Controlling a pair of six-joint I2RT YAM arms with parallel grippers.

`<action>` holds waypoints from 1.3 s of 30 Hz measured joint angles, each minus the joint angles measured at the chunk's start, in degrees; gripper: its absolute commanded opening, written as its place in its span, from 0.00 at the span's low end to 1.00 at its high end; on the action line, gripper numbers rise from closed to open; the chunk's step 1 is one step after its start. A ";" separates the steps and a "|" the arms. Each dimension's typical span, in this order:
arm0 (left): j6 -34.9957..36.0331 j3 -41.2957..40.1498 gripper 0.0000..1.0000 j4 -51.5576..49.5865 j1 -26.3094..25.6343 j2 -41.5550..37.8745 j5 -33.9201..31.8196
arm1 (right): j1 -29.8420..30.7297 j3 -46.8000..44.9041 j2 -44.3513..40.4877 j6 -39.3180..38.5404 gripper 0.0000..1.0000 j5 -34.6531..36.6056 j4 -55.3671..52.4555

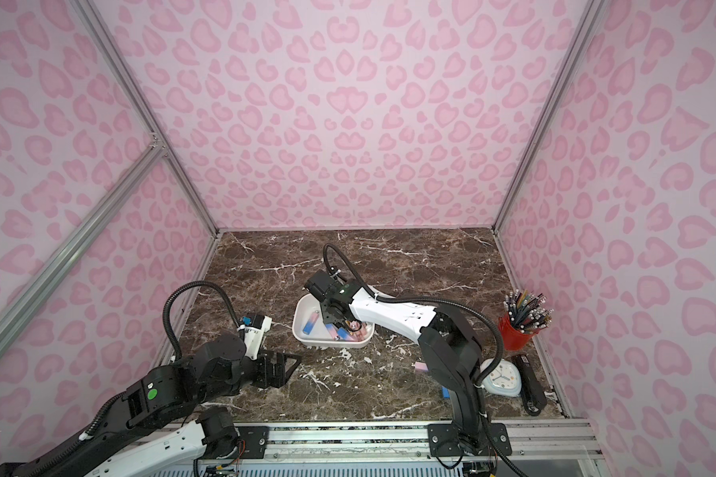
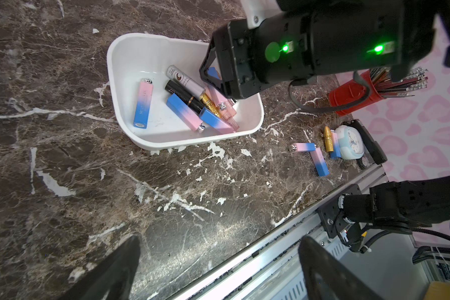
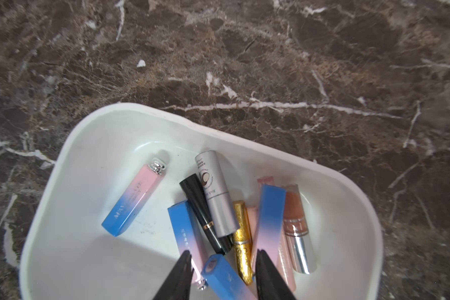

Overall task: Put the lipstick into the storage box
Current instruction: Place the lipstick in the storage box, then pick up the lipstick at the center of the board.

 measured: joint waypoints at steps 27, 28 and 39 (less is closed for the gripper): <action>6.62 4.83 0.98 20.48 -1.16 26.08 15.72 | -7.41 -56.48 -45.77 27.15 0.54 8.24 -9.38; 6.62 4.81 0.98 20.63 -1.18 26.08 15.80 | -7.41 -57.18 -46.31 27.63 0.54 7.85 -9.35; 7.48 4.37 0.98 20.74 -1.18 25.99 16.20 | -7.52 -62.75 -54.05 30.80 0.56 5.11 -7.48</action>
